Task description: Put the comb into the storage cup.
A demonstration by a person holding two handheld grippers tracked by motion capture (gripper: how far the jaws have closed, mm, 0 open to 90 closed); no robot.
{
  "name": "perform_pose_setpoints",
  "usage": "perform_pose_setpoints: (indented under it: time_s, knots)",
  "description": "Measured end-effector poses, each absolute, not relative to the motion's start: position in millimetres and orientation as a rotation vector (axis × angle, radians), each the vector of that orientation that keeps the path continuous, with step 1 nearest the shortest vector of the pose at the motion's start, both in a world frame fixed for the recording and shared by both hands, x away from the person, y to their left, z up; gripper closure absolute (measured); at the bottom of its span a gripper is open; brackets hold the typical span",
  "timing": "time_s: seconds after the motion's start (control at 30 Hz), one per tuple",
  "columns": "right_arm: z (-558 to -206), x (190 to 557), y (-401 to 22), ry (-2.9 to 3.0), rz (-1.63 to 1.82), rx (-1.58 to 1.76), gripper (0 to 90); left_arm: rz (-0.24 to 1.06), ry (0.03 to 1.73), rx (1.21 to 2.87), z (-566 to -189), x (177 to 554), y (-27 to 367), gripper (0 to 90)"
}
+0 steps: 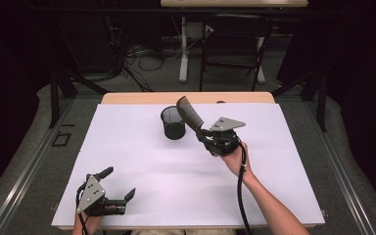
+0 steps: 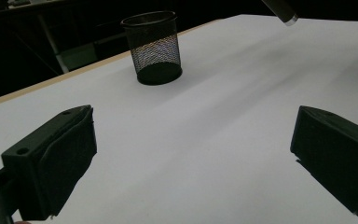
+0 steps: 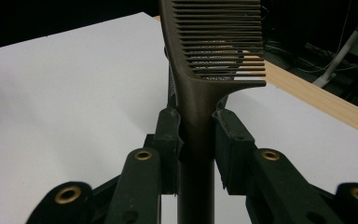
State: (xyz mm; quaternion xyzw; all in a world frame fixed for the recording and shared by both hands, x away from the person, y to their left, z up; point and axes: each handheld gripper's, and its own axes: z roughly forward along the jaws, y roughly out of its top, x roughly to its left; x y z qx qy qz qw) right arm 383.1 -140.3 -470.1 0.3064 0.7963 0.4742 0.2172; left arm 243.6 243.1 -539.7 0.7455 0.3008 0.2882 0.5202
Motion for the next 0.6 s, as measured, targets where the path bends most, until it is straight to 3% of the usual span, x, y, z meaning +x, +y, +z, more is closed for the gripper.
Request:
perform_pose_setpoints:
  time_s: [0.6]
  knots:
    - [-459, 394, -130, 2.175, 1.328, 0.832, 72.5, 0.694, 0.723, 1.782, -540, 243, 243, 0.2]
